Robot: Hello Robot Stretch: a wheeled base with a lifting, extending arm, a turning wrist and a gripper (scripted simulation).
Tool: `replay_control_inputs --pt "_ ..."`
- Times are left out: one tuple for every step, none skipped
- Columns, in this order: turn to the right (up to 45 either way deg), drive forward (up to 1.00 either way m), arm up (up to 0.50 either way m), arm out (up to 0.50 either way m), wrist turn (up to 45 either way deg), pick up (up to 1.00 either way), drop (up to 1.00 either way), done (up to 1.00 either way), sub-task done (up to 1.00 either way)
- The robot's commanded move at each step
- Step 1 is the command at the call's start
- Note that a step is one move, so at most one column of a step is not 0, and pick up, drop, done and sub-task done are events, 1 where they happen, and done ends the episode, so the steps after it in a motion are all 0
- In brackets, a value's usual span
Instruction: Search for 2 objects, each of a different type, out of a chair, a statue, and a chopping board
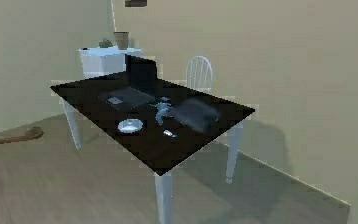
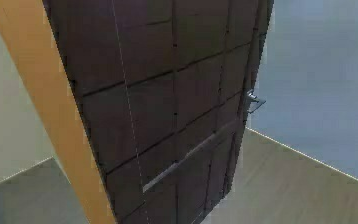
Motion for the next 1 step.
replay_control_inputs --pt "-45.0 0.00 0.00 0.00 0.0 0.00 0.00 0.00 0.00"
